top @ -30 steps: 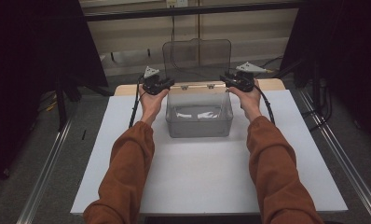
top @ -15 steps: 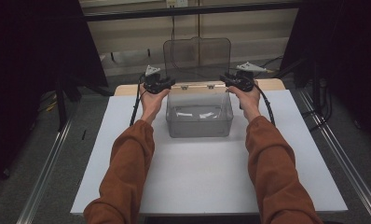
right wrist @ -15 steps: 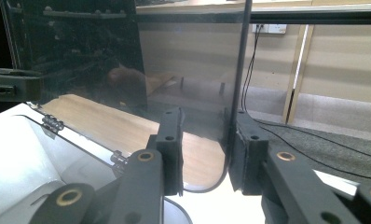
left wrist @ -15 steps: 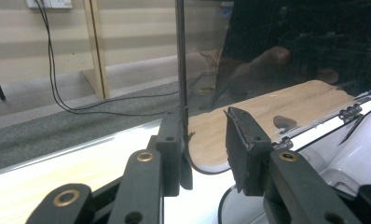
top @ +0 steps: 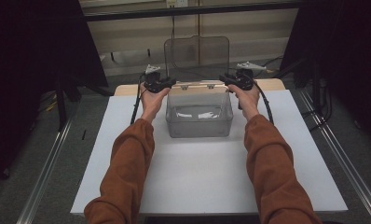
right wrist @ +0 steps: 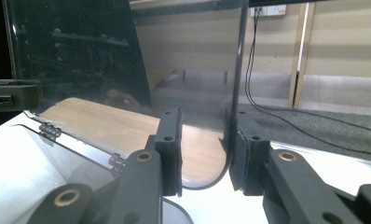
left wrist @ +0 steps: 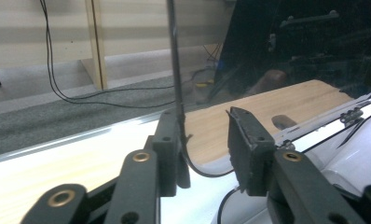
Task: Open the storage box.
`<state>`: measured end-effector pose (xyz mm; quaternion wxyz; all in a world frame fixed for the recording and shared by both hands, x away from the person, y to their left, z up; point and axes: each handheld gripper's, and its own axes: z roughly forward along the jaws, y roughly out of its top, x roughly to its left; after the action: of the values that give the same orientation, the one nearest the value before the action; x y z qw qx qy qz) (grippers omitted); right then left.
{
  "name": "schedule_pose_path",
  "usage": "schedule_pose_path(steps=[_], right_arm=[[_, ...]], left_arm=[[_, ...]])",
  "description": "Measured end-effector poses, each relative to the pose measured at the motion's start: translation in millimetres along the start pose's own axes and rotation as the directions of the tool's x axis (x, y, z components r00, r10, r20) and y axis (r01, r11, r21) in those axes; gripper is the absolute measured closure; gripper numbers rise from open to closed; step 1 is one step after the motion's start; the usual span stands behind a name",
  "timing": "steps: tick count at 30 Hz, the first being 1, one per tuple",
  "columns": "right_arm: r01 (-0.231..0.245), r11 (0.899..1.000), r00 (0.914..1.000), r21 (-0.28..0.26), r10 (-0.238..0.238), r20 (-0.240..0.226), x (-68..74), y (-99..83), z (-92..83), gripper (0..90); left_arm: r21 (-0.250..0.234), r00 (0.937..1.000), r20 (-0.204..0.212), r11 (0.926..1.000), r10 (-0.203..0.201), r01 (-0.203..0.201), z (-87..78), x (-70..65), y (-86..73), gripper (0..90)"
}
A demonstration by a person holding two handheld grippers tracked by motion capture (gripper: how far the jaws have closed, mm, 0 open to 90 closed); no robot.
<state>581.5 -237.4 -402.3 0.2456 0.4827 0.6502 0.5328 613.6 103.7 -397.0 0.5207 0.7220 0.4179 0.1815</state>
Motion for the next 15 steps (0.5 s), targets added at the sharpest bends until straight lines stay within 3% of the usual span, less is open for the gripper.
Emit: schedule_pose_path(steps=[7, 15], right_arm=[[-0.036, 0.999, 0.9993, 0.026, 0.036, 0.009, 0.0, 2.4, 1.4, 67.4], [-0.066, 0.995, 0.9976, 0.081, 0.064, 0.026, 0.6, 8.5, 3.7, 66.9]], left_arm=[[0.026, 0.9999, -0.003, 0.9995, -0.015, 0.016, 0.8, 0.0, 3.1, 64.4], [0.067, 0.9982, -0.009, 0.9959, -0.059, 0.060, 2.6, 0.6, 7.9, 64.2]])
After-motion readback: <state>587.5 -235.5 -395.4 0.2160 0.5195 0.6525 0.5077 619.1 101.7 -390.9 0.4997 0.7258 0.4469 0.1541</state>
